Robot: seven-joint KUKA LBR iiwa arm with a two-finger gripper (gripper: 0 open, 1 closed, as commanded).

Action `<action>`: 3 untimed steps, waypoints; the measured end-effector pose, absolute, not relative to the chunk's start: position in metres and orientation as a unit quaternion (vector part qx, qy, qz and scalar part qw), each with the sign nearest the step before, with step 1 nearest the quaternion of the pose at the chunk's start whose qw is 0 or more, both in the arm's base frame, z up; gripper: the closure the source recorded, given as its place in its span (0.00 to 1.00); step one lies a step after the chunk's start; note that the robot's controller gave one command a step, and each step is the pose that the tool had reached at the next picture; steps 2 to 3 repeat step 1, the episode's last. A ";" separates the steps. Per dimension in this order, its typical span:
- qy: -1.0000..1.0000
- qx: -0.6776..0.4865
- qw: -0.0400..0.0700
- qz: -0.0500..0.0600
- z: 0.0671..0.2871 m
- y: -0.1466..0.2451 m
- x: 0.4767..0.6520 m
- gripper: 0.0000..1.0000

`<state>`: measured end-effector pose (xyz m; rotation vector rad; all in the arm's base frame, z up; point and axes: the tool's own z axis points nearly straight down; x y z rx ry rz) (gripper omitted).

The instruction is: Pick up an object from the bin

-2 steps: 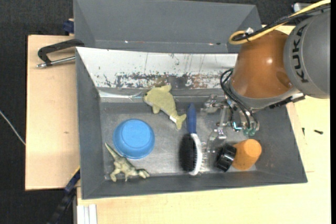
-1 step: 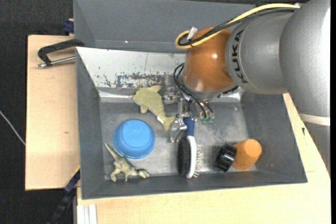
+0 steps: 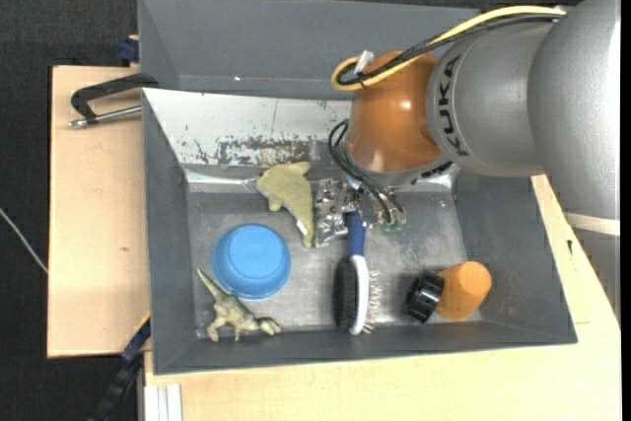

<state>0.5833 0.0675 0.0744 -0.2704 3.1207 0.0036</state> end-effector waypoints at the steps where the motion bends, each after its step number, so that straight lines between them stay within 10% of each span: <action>1: 0.975 -0.224 0.007 0.000 0.233 0.071 0.567 1.00; 3: 0.975 -0.224 0.007 0.000 0.233 0.071 0.567 1.00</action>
Offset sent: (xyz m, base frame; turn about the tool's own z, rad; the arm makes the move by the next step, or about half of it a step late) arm -0.0192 0.0016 0.1530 -0.2787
